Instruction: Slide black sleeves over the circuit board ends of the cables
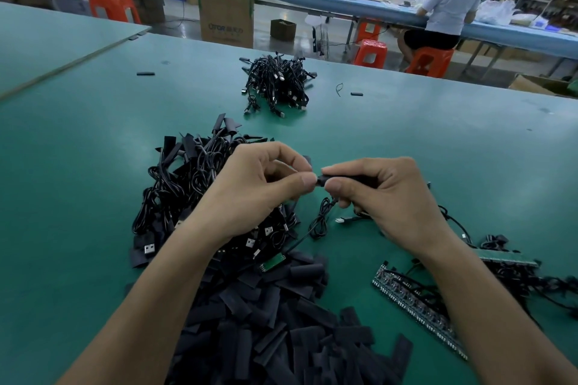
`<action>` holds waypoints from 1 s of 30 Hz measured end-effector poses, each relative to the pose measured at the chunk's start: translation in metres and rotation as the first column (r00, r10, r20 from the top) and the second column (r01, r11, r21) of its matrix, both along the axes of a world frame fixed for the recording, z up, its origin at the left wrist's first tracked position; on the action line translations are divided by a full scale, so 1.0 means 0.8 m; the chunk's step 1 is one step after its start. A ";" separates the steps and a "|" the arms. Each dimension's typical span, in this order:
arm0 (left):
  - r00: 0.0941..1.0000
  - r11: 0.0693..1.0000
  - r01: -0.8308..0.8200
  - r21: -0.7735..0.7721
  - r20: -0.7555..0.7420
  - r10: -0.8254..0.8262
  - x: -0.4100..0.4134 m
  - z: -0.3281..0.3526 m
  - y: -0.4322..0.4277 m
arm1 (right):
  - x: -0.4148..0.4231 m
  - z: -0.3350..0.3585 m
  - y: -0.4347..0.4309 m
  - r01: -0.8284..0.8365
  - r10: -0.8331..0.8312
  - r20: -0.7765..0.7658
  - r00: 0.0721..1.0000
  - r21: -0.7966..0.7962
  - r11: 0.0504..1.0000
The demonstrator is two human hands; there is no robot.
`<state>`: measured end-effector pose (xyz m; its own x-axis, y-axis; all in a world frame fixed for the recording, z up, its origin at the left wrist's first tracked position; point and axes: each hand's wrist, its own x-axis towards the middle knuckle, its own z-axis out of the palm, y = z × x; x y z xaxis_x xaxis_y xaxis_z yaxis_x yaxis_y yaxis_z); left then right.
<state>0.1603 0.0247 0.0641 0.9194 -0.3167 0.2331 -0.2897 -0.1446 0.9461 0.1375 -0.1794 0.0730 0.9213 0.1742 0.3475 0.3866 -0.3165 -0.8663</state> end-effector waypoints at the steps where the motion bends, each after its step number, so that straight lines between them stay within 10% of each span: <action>1: 1.000 0.999 -0.018 0.028 0.008 0.018 0.000 0.000 -0.001 | 0.000 -0.001 0.000 0.011 -0.010 -0.012 1.000 0.015 1.000; 30: 0.999 0.996 -0.028 0.084 -0.025 0.030 0.005 -0.007 -0.004 | -0.002 0.000 0.006 0.080 -0.084 0.046 0.995 0.084 0.993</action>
<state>0.1639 0.0212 0.0582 0.9340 -0.3073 0.1821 -0.2591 -0.2319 0.9376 0.1363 -0.1744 0.0731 0.9125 0.0675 0.4034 0.4055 -0.2777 -0.8709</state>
